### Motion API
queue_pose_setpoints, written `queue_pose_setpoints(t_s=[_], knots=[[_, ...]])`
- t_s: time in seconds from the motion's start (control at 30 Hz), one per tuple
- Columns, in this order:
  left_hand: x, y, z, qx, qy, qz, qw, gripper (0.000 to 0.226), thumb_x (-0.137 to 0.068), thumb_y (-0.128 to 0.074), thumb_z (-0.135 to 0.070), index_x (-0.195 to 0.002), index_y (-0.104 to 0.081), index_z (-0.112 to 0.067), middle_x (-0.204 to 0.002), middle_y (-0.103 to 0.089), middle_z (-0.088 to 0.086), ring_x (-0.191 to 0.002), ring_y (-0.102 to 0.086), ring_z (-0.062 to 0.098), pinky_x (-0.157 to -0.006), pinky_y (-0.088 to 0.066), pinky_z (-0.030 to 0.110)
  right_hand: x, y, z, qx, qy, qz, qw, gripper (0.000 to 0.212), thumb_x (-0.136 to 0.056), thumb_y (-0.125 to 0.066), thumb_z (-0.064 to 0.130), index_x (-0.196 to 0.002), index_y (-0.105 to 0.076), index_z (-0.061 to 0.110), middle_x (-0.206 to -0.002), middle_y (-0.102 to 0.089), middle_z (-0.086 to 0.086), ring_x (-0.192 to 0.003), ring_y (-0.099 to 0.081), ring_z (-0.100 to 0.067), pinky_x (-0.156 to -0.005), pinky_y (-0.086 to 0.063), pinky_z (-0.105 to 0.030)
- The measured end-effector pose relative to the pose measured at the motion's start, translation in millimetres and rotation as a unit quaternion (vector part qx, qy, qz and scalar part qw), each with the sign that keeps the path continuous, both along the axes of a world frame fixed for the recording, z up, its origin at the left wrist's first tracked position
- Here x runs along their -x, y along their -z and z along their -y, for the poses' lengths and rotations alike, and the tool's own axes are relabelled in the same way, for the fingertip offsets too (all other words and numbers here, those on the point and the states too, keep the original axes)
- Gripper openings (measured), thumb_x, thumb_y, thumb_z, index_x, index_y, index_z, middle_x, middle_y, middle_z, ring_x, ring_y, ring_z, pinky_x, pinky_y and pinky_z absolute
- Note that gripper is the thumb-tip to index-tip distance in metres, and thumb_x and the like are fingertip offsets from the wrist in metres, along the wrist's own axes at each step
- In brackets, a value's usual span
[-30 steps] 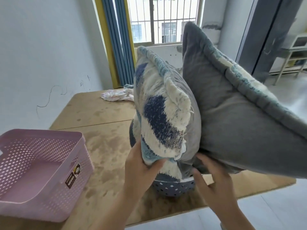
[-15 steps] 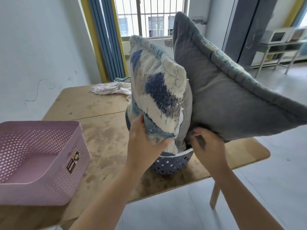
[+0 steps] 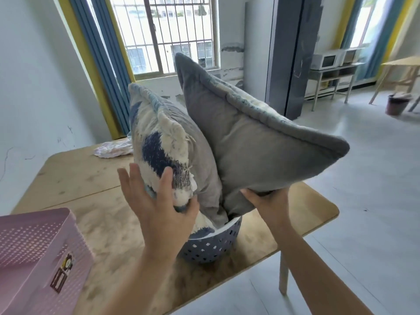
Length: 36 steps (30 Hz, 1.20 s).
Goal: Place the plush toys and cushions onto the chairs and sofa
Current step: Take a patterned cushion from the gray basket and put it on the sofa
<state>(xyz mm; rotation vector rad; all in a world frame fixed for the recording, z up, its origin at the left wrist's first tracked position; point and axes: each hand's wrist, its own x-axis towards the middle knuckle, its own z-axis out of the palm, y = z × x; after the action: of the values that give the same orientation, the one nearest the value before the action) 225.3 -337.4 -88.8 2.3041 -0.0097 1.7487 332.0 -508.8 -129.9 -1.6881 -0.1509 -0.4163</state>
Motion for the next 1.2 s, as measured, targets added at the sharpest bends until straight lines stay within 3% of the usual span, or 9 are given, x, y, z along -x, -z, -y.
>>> queue_pose_setpoints(t_s=[0.13,0.3,0.5,0.77,0.87,0.93,1.0,1.07,1.2], knots=[[0,-63,6,0.078,0.048,-0.097,0.991,0.066,-0.060,-0.060,-0.054,-0.113,-0.034,-0.025,-0.143,-0.025,0.009,-0.134,-0.014,0.023,-0.114,-0.016,0.038,-11,-10,-1,0.032,-0.022,-0.056,0.998,0.095,-0.046,-0.089,0.033,-0.125,-0.041,0.007,-0.122,-0.056,-0.005,-0.109,-0.053,-0.020,-0.087,-0.047,-0.035],[-15,-108,-8,0.077,0.030,-0.291,0.953,0.050,-0.064,-0.072,-0.041,-0.089,-0.035,-0.017,-0.076,-0.047,-0.007,-0.077,-0.045,0.019,-0.080,-0.044,0.039,-8,-23,-4,-0.049,-0.015,-0.055,0.997,0.036,-0.065,-0.079,0.005,-0.095,-0.061,-0.002,-0.088,-0.056,-0.002,-0.084,-0.052,-0.019,-0.066,-0.046,-0.024],[-40,-84,-6,0.009,-0.058,-0.486,0.872,0.050,-0.073,-0.062,-0.051,-0.102,-0.046,-0.014,-0.106,-0.061,0.008,-0.099,-0.057,0.030,-0.072,-0.042,0.033,-14,-41,-8,-0.152,-0.024,-0.095,0.984,0.025,-0.067,-0.077,0.003,-0.076,-0.057,0.015,-0.078,-0.054,0.009,-0.085,-0.051,-0.020,-0.084,-0.048,-0.038],[-52,-61,16,-0.036,-0.060,-0.413,0.908,0.043,-0.075,-0.062,-0.046,-0.102,-0.047,-0.017,-0.105,-0.062,0.001,-0.099,-0.058,0.025,-0.067,-0.036,0.028,-27,-26,14,-0.198,-0.011,-0.129,0.972,0.049,-0.068,-0.077,0.007,-0.111,-0.056,-0.004,-0.100,-0.054,0.000,-0.098,-0.054,-0.025,-0.084,-0.046,-0.036],[-36,-46,7,0.081,0.070,-0.262,0.959,0.048,-0.065,-0.070,-0.039,-0.105,-0.054,-0.018,-0.099,-0.065,-0.004,-0.092,-0.060,0.015,-0.072,-0.041,0.024,-24,-23,34,0.113,0.019,-0.040,0.993,0.051,-0.071,-0.076,0.024,-0.117,-0.055,0.016,-0.086,-0.065,-0.005,-0.081,-0.063,-0.030,-0.059,-0.051,-0.037],[-23,-39,3,0.160,0.198,-0.217,0.942,0.049,-0.060,-0.064,-0.043,-0.105,-0.052,-0.029,-0.103,-0.060,-0.024,-0.097,-0.055,-0.007,-0.082,-0.043,0.012,-4,-34,46,0.484,-0.035,-0.038,0.873,0.013,-0.082,-0.058,0.044,-0.082,-0.056,0.032,-0.060,-0.054,0.001,-0.061,-0.058,-0.021,-0.046,-0.038,-0.022],[-13,-41,0,0.214,0.289,-0.216,0.908,0.044,-0.061,-0.058,-0.039,-0.103,-0.047,-0.037,-0.107,-0.054,-0.035,-0.101,-0.050,-0.017,-0.086,-0.040,0.002,19,-39,43,0.618,-0.185,-0.074,0.760,0.036,-0.086,-0.044,0.053,-0.071,-0.052,0.021,-0.069,-0.055,0.002,-0.072,-0.057,-0.017,-0.055,-0.040,-0.019],[-9,-46,-5,0.250,0.352,-0.227,0.873,0.038,-0.064,-0.050,-0.039,-0.102,-0.051,-0.038,-0.115,-0.054,-0.028,-0.108,-0.049,-0.015,-0.092,-0.040,0.004,37,-46,26,0.544,-0.243,-0.023,0.803,0.049,-0.077,-0.057,0.054,-0.110,-0.054,0.017,-0.107,-0.063,0.002,-0.097,-0.059,-0.014,-0.076,-0.048,-0.025],[2,-44,-26,0.354,0.350,-0.147,0.855,0.026,-0.065,-0.056,-0.038,-0.088,-0.067,-0.042,-0.105,-0.066,-0.027,-0.112,-0.055,-0.001,-0.098,-0.045,0.018,50,-30,-25,0.375,-0.284,0.036,0.882,0.132,-0.047,-0.070,0.069,-0.144,0.006,0.020,-0.153,-0.008,0.007,-0.138,-0.019,-0.010,-0.111,-0.031,-0.034]])
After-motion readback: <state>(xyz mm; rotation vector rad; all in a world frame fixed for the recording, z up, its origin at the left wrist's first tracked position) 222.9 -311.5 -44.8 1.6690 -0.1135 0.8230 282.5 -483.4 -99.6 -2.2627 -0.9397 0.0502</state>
